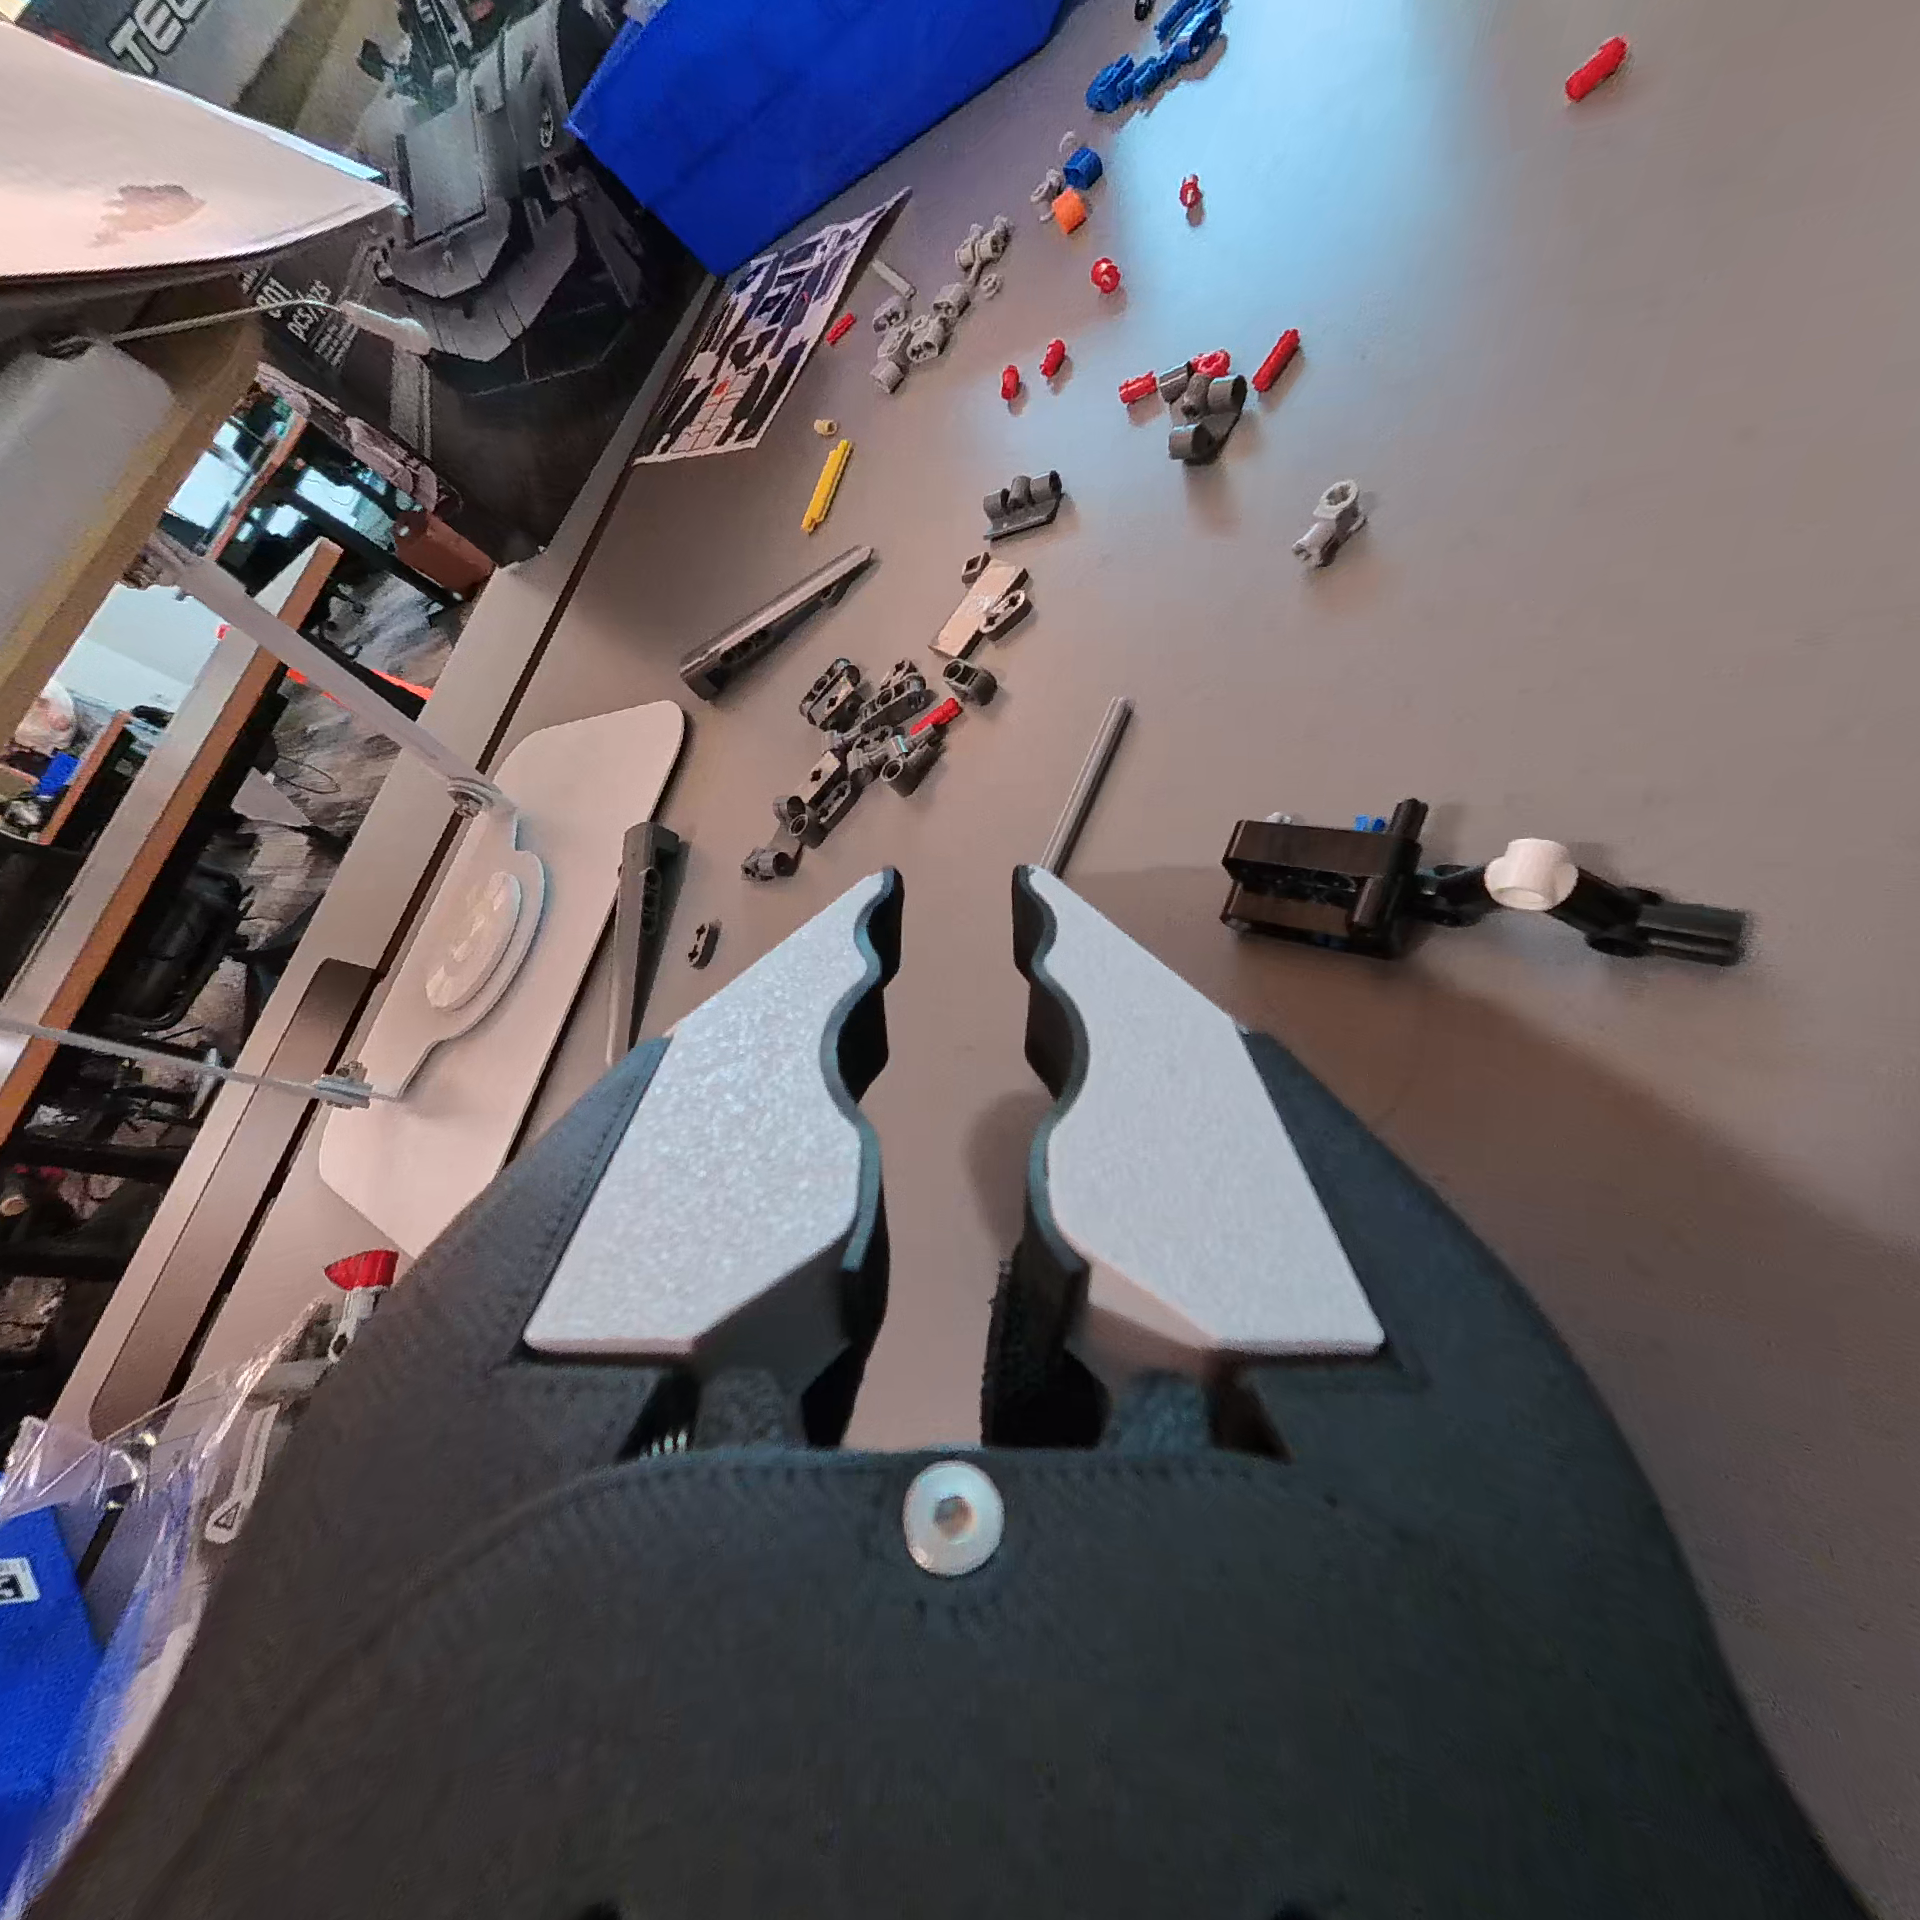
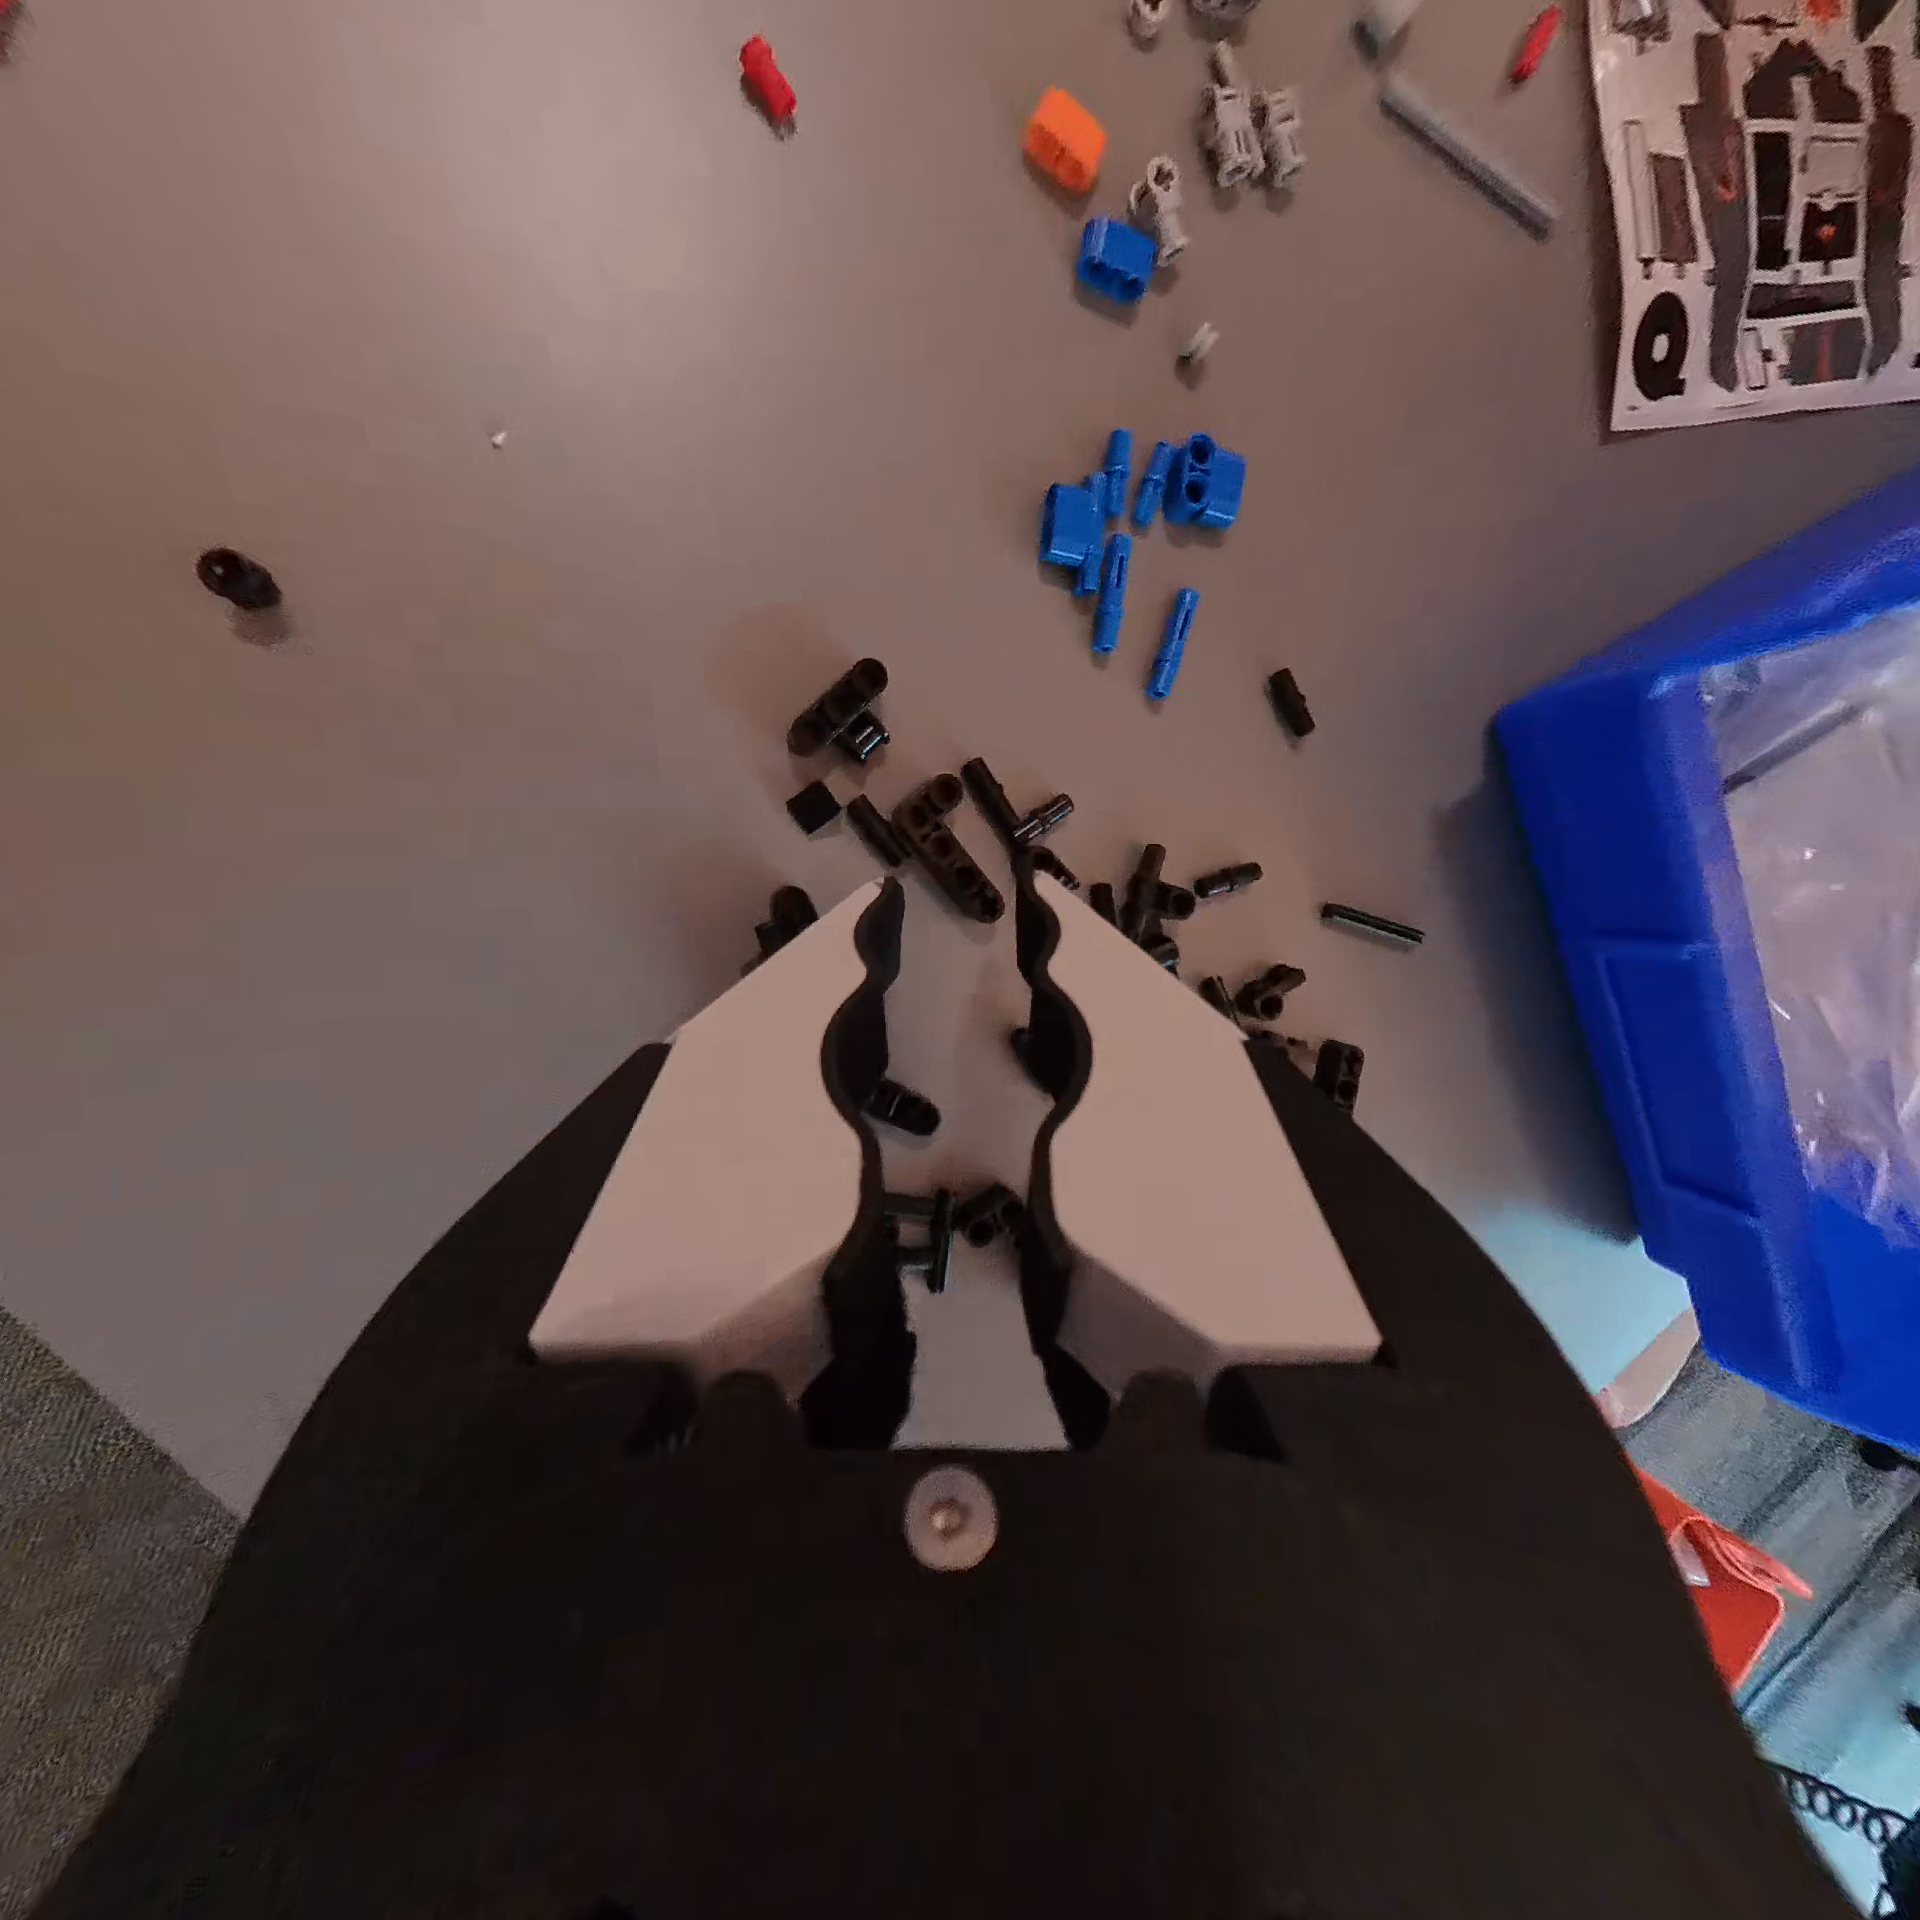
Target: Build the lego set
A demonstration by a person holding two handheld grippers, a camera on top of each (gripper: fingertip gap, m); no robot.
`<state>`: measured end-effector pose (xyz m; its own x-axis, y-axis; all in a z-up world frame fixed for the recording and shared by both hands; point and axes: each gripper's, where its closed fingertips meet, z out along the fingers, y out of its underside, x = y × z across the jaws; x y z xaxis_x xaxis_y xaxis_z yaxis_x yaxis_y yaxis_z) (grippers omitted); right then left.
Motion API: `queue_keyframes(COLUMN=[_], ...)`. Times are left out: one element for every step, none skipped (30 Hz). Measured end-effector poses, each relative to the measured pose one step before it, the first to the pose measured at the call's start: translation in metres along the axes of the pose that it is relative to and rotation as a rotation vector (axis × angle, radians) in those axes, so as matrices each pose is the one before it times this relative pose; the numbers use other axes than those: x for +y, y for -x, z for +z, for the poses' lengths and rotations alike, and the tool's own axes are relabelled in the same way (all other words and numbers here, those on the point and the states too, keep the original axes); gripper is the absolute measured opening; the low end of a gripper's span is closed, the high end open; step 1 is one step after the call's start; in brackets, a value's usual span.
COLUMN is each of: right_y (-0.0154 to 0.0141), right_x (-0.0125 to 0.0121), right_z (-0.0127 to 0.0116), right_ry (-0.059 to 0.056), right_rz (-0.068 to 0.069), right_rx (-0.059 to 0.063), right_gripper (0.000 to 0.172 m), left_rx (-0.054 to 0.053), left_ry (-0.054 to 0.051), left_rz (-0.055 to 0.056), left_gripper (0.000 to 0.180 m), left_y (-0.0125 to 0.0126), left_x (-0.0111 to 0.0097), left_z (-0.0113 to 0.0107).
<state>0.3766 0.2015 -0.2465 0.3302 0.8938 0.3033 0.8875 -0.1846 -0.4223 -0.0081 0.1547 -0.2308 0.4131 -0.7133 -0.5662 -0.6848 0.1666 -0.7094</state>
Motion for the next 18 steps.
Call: queue_keyframes(right_y=[-0.00136, -0.00111, -0.00090, -0.00010, 0.00075, 0.00053, 0.00102, 0.00123, 0.00000, -0.00010, 0.00001, -0.00037, -0.00016, -0.00041, -0.00119, -0.00003, 0.00110, 0.00140], right_x=[0.00037, -0.00013, 0.00014, 0.00078, 0.00143, 0.00153, 0.00135, -0.00085, -0.00116, 0.00023, 0.00030, 0.00007, 0.00062, 0.00097, 0.00036, -0.00099, -0.00215, -0.00407], right_z=[0.00301, 0.00228, 0.00219, 0.00228, 0.00264, 0.00291, 0.00287, 0.00196, 0.00090, 0.00004, -0.00003, -0.00008, -0.00026, -0.00084, -0.00189, -0.00279, -0.00372, -0.00463], right_ry=[0.0065, 0.0001, 0.0001, 0.0042, 0.0073, 0.0080, 0.0056, -0.0095, -0.0121, -0.0033, -0.0018, -0.0023, 0.0012, 0.0049, 0.0008, -0.0086, -0.0179, -0.0280], right_rz=[-0.0086, -0.0078, -0.0053, -0.0051, -0.0070, -0.0061, -0.0061, -0.0043, 0.0031, 0.0078, 0.0009, -0.0037, -0.0010, -0.0013, -0.0047, -0.0062, -0.0086, -0.0073], right_rx=[-0.0097, -0.0131, -0.0149, -0.0181, -0.0208, -0.0169, -0.0176, -0.0161, -0.0110, -0.0102, -0.0066, -0.0009, -0.0002, 0.0033, 0.0113, 0.0057, 0.0003, -0.0027], right_gripper=[0.019, 0.018, 0.018, 0.018, 0.017, 0.016, 0.013, 0.008, 0.007, 0.007, 0.006, 0.005, 0.005, 0.005, 0.005, 0.005, 0.005, 0.005], left_rx=[-0.0028, -0.0009, 0.0008, -0.0008, -0.0025, -0.0007, -0.0025, -0.0077, -0.0027, -0.0013, -0.0011, -0.0008, -0.0034, -0.0037, -0.0020, -0.0018, -0.0018, -0.0033], left_ry=[0.0002, 0.0001, 0.0023, 0.0028, 0.0003, 0.0000, 0.0023, 0.0061, 0.0059, 0.0021, 0.0002, 0.0002, 0.0008, 0.0009, 0.0007, -0.0010, -0.0034, -0.0043], left_rz=[0.0053, 0.0038, 0.0021, 0.0013, 0.0019, 0.0023, 0.0008, -0.0020, 0.0006, 0.0030, 0.0027, 0.0018, 0.0011, -0.0003, -0.0018, -0.0020, -0.0009, 0.0006], left_gripper=[0.019, 0.018, 0.018, 0.018, 0.017, 0.017, 0.017, 0.016, 0.016, 0.016, 0.015, 0.015, 0.014, 0.014, 0.014, 0.014, 0.014, 0.014], left_y=[-0.00007, -0.00019, -0.00015, 0.00004, 0.00030, 0.00017, 0.00041, 0.00141, 0.00063, 0.00031, 0.00024, 0.00029, 0.00058, 0.00081, 0.00057, 0.00055, 0.00034, 0.00029], left_x=[0.00004, -0.00008, 0.00029, 0.00031, 0.00013, 0.00008, 0.00051, 0.00096, 0.00112, 0.00069, 0.00025, 0.00027, 0.00028, 0.00027, 0.00023, -0.00010, -0.00032, -0.00043], left_z=[0.00026, 0.00032, 0.00034, 0.00043, 0.00029, 0.00021, 0.00023, 0.00052, 0.00059, 0.00027, 0.00018, 0.00015, 0.00017, 0.00016, 0.00008, -0.00009, -0.00051, -0.00052])
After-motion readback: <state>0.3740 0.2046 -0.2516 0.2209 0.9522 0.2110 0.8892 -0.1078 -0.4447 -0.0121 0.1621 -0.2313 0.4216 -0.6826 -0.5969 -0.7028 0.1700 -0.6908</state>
